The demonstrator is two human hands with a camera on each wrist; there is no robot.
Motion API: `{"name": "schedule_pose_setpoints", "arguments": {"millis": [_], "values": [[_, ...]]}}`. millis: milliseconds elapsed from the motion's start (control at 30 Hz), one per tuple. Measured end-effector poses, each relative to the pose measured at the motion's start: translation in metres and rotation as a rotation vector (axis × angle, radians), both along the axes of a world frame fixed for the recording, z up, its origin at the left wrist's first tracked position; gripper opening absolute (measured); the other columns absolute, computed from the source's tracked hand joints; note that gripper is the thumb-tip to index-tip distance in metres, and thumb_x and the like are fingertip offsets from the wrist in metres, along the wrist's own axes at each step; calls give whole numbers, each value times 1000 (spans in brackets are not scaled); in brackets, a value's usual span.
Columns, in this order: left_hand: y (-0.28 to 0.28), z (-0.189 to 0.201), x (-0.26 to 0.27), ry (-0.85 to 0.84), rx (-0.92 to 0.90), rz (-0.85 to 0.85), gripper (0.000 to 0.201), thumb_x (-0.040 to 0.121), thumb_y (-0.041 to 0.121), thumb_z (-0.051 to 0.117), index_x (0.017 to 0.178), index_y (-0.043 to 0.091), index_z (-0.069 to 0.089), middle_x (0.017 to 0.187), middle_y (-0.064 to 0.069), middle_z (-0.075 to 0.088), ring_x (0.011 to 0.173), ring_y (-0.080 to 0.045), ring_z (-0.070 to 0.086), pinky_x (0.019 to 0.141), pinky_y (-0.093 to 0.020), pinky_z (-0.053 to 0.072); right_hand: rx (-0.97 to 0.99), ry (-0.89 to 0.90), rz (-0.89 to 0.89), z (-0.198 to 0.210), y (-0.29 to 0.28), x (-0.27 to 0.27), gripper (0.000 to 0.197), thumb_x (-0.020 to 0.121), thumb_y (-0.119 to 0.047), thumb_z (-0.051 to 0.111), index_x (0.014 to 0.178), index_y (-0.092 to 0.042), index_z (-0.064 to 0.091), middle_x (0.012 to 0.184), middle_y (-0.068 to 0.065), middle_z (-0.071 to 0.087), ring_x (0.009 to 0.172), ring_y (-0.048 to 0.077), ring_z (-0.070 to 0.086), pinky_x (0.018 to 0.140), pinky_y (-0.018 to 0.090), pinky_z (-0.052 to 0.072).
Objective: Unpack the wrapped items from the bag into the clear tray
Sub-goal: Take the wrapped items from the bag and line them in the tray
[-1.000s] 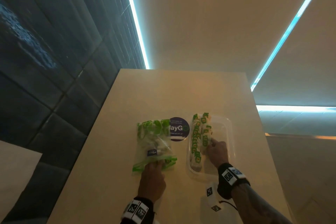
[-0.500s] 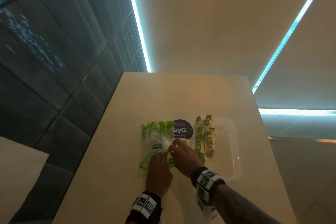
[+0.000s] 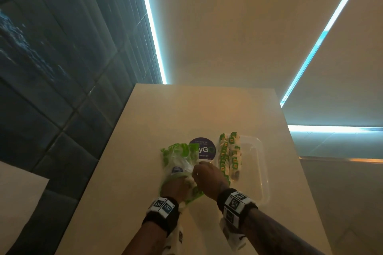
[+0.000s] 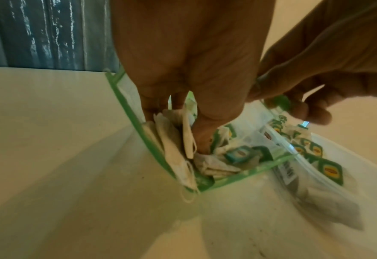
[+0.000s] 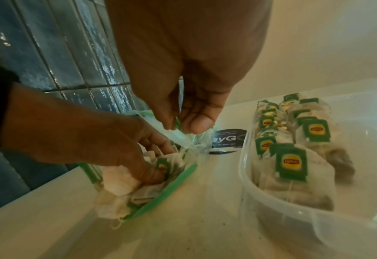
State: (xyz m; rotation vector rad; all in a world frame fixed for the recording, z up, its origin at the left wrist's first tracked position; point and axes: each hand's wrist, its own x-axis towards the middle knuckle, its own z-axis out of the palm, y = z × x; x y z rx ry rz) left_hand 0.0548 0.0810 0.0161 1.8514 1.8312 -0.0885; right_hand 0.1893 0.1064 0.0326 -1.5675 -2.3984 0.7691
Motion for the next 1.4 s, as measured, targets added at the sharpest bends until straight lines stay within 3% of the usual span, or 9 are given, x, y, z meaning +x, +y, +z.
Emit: {"name": "schedule_pose_setpoints", "arguments": {"millis": [167, 367, 467, 633, 700, 833, 967, 1233, 1400], "values": [[-14, 3, 5, -140, 128, 146, 40, 81, 37, 37, 96, 17, 67, 101, -4, 70, 92, -21, 64, 76, -29, 44, -42, 35, -104, -5, 2, -4, 20, 93, -19, 49, 86, -9, 65, 88, 7, 64, 75, 20, 58, 62, 25, 38], [-33, -3, 0, -270, 253, 311, 25, 88, 30, 55, 95, 12, 71, 98, -8, 69, 91, -24, 63, 77, -33, 49, -103, 123, -188, -5, 5, -6, 15, 90, -22, 60, 88, -10, 70, 91, 8, 70, 73, 14, 58, 66, 28, 49], [-39, 5, -2, -367, 337, 398, 17, 88, 27, 65, 93, 15, 74, 94, -3, 72, 88, -19, 64, 75, -23, 46, -164, 172, -220, -4, 1, -3, 16, 86, -26, 67, 94, -12, 70, 90, 6, 70, 74, 15, 63, 72, 30, 55], [-45, 11, -9, -565, 284, 623, 3, 78, 21, 76, 80, 20, 74, 72, 13, 66, 71, -5, 62, 58, -5, 42, -90, 312, -338, 4, -13, 5, 11, 84, -20, 70, 94, -14, 69, 87, -3, 64, 76, 9, 58, 66, 16, 44], [-47, 11, -10, -640, 242, 649, 8, 80, 18, 73, 77, 25, 71, 73, 13, 69, 73, -7, 66, 60, -8, 46, -184, 415, -371, 9, -21, 5, 6, 85, -19, 71, 86, -13, 70, 78, -5, 66, 66, 4, 59, 58, 10, 44], [-48, 13, -7, -949, 63, 732, 13, 91, 7, 62, 89, 16, 70, 84, -8, 76, 80, -26, 74, 74, -41, 59, -419, 553, -407, 9, -32, 3, 18, 81, -25, 76, 91, -12, 68, 82, 5, 72, 68, 17, 70, 52, 20, 50], [-53, 16, -8, -1086, 49, 717, 20, 94, 4, 56, 112, 13, 62, 89, -14, 76, 77, -26, 73, 69, -38, 57, -581, 739, -496, 14, -33, 4, 17, 81, -9, 75, 95, -3, 67, 85, 21, 72, 66, 25, 66, 64, 38, 56], [-57, 22, -27, -983, 117, 483, 21, 86, 12, 69, 96, 31, 71, 91, -3, 72, 82, -23, 69, 69, -37, 56, -867, 916, -538, 23, -33, 5, 16, 89, -1, 61, 102, 5, 66, 86, 19, 66, 75, 30, 61, 68, 37, 55], [-53, 24, -33, -902, 232, 516, 12, 77, 13, 79, 81, 17, 69, 103, 2, 68, 97, -12, 66, 82, -19, 53, -947, 916, -531, 18, -35, 5, 19, 91, -4, 61, 106, 7, 65, 84, 17, 62, 66, 22, 59, 61, 31, 53]]}}
